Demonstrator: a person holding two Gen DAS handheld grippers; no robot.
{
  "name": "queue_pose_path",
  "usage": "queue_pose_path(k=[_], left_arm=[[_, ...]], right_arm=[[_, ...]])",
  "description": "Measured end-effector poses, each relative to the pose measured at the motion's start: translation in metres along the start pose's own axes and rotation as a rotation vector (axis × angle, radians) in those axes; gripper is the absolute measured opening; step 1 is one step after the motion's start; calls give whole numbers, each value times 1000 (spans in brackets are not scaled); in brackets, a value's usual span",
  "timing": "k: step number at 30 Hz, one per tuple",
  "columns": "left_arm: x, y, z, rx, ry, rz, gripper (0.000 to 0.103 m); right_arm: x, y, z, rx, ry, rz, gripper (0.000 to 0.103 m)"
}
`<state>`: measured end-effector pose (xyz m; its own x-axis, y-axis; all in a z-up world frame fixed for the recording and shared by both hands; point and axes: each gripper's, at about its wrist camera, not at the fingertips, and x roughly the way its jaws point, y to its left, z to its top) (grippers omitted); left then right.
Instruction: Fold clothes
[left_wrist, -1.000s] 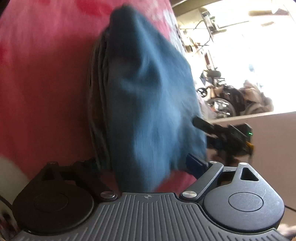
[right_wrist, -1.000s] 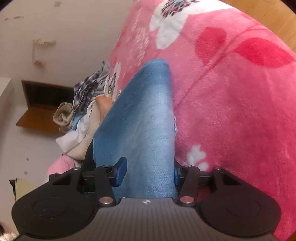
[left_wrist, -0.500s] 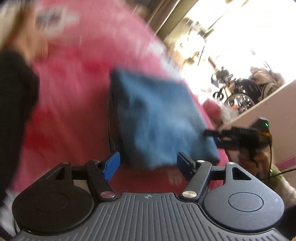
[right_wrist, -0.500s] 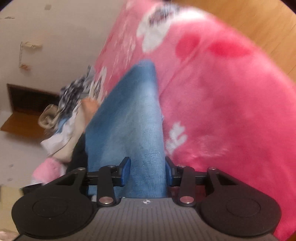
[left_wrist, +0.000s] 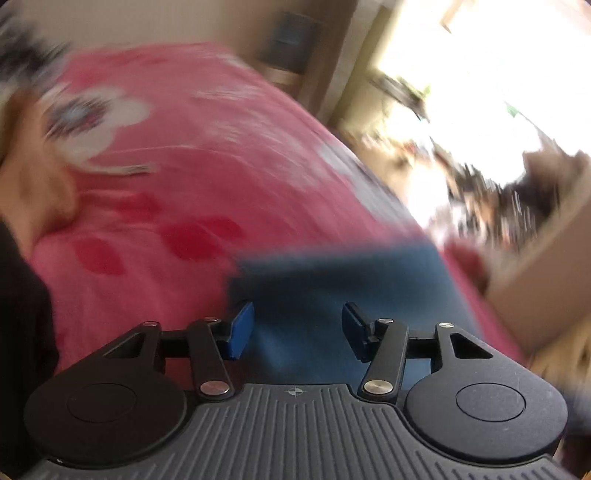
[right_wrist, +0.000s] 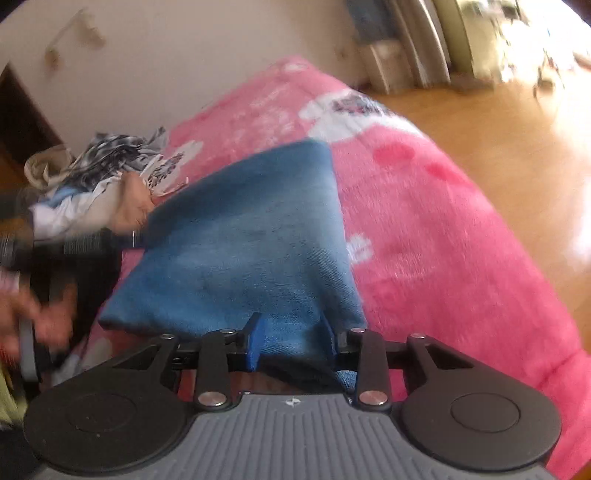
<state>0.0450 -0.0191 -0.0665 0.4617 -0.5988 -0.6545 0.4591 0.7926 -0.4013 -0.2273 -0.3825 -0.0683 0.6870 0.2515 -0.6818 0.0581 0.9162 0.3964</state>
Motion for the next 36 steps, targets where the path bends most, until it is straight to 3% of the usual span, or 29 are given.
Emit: queue_pose_path(k=[2,5,8,10,13,15,17,20,21,23,24,25,36], left_arm=[[-5,23,19,-104,-34,5,64],[2,42,28,-185,59,-59,74],[19,42,21,-183,185,-72,78],[31,39,14,-168,256,-63,76],[37,34,9,-175,242,-93,70],[40,34,10,-192,240,-120,60],[44,37,10,-201,243,-149,54],[46,39,7,-194,233,-178,48],[46,39,7,-185,229,-181,46],[44,37,7,-173,220,-186,44],[44,37,8,-174,219,-192,42],[44,37,10,-179,218,-198,42],[46,46,16,-225,208,-224,39]], right_arm=[[-1,5,4,-41,1,-24,36],[-11,22,12,-164,-35,-44,36],[-21,56,22,-379,-99,-32,36],[-23,79,29,-505,-107,25,36],[-10,117,31,-662,-46,165,38],[6,144,22,-804,-2,211,47],[23,164,11,-921,48,229,61],[45,182,-6,-1044,59,177,61],[49,185,-9,-1069,52,148,59],[59,192,-17,-1119,38,88,30],[63,196,-20,-1143,31,58,25],[66,199,-22,-1154,23,35,13],[69,205,-29,-1052,-11,24,10]])
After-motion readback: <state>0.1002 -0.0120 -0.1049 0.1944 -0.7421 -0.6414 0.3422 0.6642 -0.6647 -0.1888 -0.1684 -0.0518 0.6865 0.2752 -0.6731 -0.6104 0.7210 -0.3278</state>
